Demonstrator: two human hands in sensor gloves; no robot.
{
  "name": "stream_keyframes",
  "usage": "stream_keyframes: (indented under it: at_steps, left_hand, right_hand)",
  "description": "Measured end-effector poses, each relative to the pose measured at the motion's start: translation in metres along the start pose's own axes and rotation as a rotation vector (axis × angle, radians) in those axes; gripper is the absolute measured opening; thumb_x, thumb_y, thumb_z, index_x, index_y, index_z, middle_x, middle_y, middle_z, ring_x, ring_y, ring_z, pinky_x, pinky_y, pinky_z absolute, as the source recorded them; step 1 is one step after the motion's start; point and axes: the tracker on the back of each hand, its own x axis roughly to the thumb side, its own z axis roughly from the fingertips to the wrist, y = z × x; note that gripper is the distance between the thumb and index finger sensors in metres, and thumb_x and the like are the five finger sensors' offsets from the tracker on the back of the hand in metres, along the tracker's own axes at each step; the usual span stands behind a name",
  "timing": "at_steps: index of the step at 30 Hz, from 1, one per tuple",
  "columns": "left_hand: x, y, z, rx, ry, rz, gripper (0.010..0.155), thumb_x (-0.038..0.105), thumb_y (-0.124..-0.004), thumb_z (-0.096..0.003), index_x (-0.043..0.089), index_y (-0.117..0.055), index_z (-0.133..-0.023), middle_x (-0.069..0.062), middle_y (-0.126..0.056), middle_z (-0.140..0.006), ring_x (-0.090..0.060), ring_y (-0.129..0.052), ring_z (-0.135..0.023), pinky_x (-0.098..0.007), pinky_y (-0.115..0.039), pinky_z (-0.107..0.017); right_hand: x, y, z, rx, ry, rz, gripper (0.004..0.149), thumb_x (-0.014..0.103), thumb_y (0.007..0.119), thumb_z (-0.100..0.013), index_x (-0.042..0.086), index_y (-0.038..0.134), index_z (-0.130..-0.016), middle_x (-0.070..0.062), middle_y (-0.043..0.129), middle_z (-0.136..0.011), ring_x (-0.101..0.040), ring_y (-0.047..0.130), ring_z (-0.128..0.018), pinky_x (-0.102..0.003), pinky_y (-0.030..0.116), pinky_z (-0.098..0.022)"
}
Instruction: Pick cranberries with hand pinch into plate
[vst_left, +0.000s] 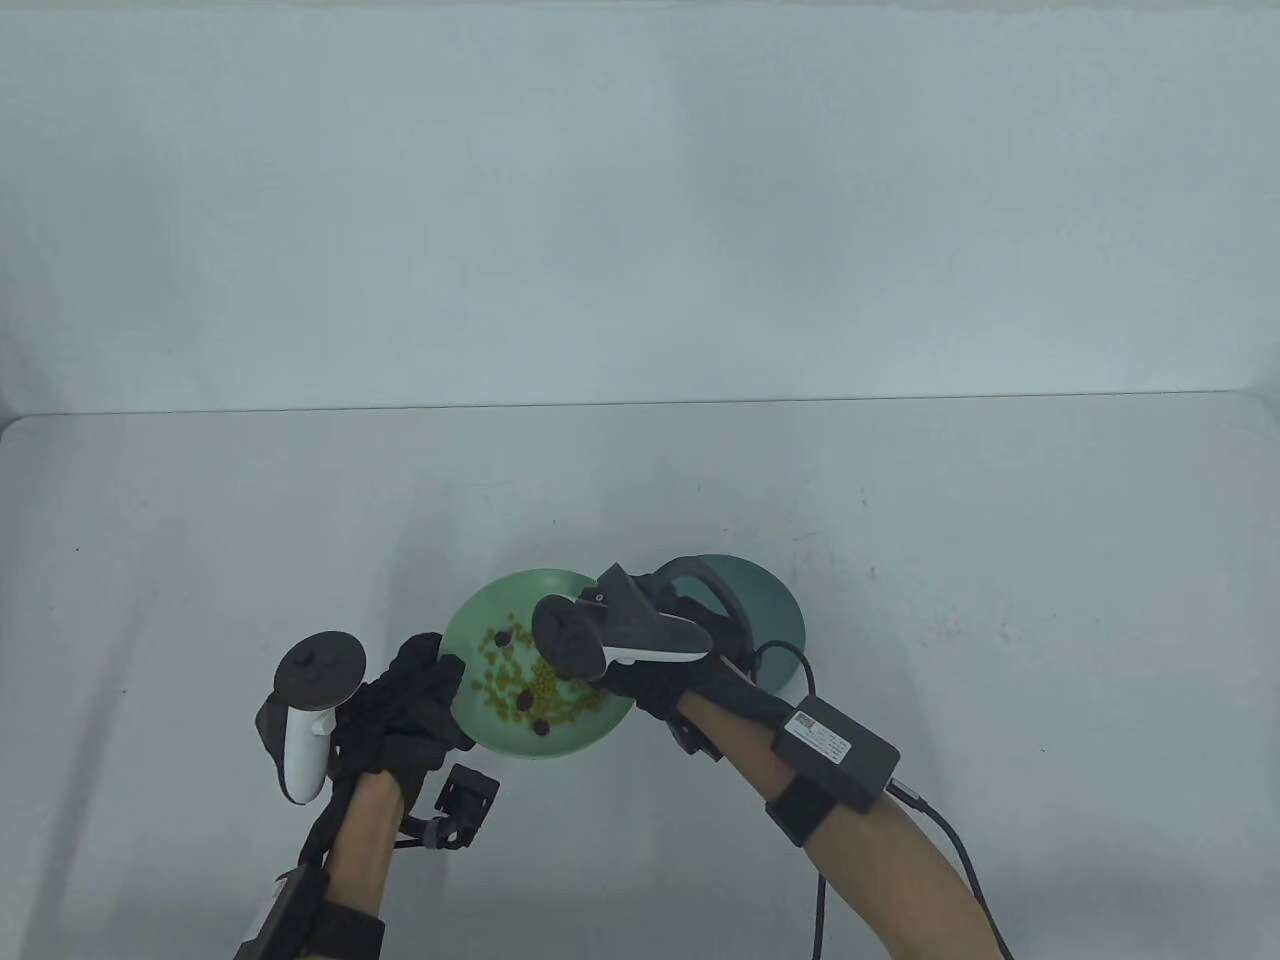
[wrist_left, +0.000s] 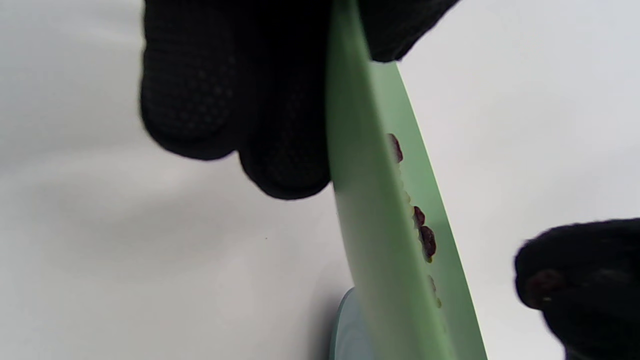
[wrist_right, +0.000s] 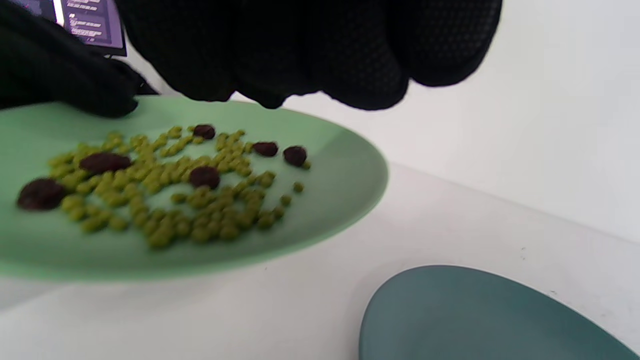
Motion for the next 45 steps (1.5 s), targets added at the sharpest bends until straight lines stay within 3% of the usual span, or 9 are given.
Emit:
stream_keyframes:
  at_steps: [8,19,28,33,40,45]
  left_hand:
    - [0.000,0.000,0.000,0.003,-0.002,-0.003,0.053,0.023,-0.066,-0.0594,0.000,-0.052,-0.105,-0.016,-0.083,-0.084,-0.021,-0.107,-0.048,-0.034,-0.093,-0.038]
    - [0.000,0.001,0.000,0.008,-0.004,-0.002,0.053,0.023,-0.066,-0.0593,0.001,-0.052,-0.105,-0.016,-0.083,-0.083,-0.021,-0.107,-0.048,-0.034,-0.093,-0.038]
    - [0.001,0.002,0.000,0.012,-0.003,0.005,0.053,0.023,-0.066,-0.0594,0.000,-0.052,-0.105,-0.016,-0.083,-0.083,-0.021,-0.107,-0.048,-0.034,-0.093,-0.038]
    - [0.001,0.002,0.000,0.013,-0.006,0.009,0.053,0.023,-0.066,-0.0594,0.000,-0.052,-0.105,-0.016,-0.083,-0.083,-0.021,-0.107,-0.047,-0.034,-0.093,-0.038]
    - [0.001,0.003,0.000,0.012,-0.008,0.010,0.053,0.023,-0.066,-0.0594,0.000,-0.052,-0.105,-0.016,-0.083,-0.083,-0.021,-0.107,-0.048,-0.034,-0.093,-0.038]
    - [0.001,0.003,0.000,0.009,-0.009,0.011,0.053,0.023,-0.066,-0.0594,0.001,-0.051,-0.105,-0.016,-0.083,-0.083,-0.021,-0.107,-0.048,-0.034,-0.093,-0.038]
  right_hand:
    - [-0.044,-0.006,0.005,-0.027,0.126,-0.018,0.049,0.049,0.080,-0.049,0.019,0.084,-0.087,0.010,0.092,-0.055,-0.008,0.095,-0.045,-0.035,0.086,-0.042]
    - [-0.099,0.055,-0.001,0.096,0.330,-0.103,0.048,0.049,0.080,-0.049,0.019,0.084,-0.087,0.010,0.091,-0.054,-0.008,0.095,-0.045,-0.035,0.086,-0.043]
    - [-0.108,0.105,-0.015,0.211,0.397,-0.140,0.047,0.049,0.080,-0.049,0.020,0.084,-0.087,0.010,0.091,-0.051,-0.008,0.095,-0.043,-0.035,0.086,-0.042]
    - [-0.107,0.122,-0.021,0.255,0.415,-0.137,0.047,0.049,0.080,-0.049,0.021,0.085,-0.087,0.011,0.091,-0.050,-0.008,0.095,-0.042,-0.035,0.086,-0.041]
    - [-0.106,0.130,-0.024,0.297,0.421,-0.131,0.047,0.049,0.080,-0.049,0.021,0.085,-0.087,0.011,0.092,-0.051,-0.009,0.095,-0.043,-0.036,0.086,-0.042]
    - [-0.107,0.121,-0.022,0.280,0.421,-0.105,0.051,0.051,0.079,-0.049,0.020,0.084,-0.089,0.011,0.091,-0.053,-0.009,0.095,-0.045,-0.036,0.085,-0.043]
